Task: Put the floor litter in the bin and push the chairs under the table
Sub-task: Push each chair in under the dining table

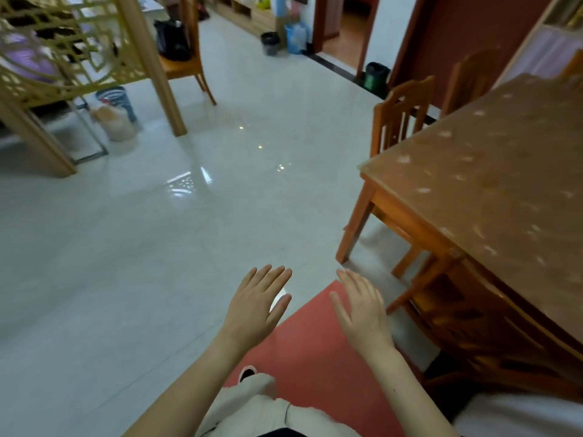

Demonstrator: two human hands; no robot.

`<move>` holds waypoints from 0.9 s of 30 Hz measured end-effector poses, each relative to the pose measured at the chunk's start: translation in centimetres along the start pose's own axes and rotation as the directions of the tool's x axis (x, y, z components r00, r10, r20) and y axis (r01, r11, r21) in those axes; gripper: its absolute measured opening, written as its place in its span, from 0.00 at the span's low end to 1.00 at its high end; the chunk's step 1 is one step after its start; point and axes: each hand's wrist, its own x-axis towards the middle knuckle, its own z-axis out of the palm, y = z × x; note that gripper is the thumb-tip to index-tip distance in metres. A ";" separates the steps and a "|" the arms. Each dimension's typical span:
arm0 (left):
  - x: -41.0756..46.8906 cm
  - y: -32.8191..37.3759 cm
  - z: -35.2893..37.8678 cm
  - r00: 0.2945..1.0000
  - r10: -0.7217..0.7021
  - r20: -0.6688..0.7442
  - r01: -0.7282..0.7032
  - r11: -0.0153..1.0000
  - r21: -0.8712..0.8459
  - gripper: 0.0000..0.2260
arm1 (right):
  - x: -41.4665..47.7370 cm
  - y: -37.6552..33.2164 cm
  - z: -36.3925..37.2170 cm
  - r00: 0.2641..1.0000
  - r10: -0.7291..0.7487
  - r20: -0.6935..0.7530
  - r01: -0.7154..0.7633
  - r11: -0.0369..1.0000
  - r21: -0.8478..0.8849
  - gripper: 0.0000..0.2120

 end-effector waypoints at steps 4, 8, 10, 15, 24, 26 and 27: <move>0.7 -8.2 -3.3 0.999 -0.033 0.019 0.030 0.993 0.111 0.23 | 5.4 -6.3 3.4 0.997 -0.062 0.044 0.061 0.998 0.007 0.24; 2.8 -13.8 -6.6 0.998 -0.065 -0.004 0.065 0.986 0.154 0.23 | 10.5 -11.3 4.9 0.993 -0.108 0.044 0.107 0.994 0.018 0.23; 4.2 -15.5 -7.8 0.998 -0.060 -0.021 0.063 0.988 0.144 0.23 | 12.7 -12.9 4.9 0.992 -0.123 0.033 0.123 0.992 0.011 0.23; 9.3 -18.5 -9.1 0.996 -0.073 -0.056 0.079 0.992 0.101 0.24 | 18.9 -14.6 4.9 0.988 -0.146 0.044 0.146 0.989 -0.010 0.25; 24.0 -23.1 -6.8 0.995 -0.096 0.009 0.095 0.992 0.078 0.23 | 34.8 -11.2 7.5 0.986 -0.154 0.071 0.155 0.988 -0.012 0.28; 28.7 -24.0 -7.4 0.994 -0.111 0.004 0.111 0.990 0.085 0.23 | 39.8 -10.4 7.2 0.985 -0.154 0.079 0.154 0.988 0.003 0.27; 31.2 -24.4 -8.0 0.993 -0.116 -0.001 0.116 0.990 0.082 0.23 | 42.3 -10.0 6.8 0.986 -0.151 0.076 0.150 0.989 0.008 0.26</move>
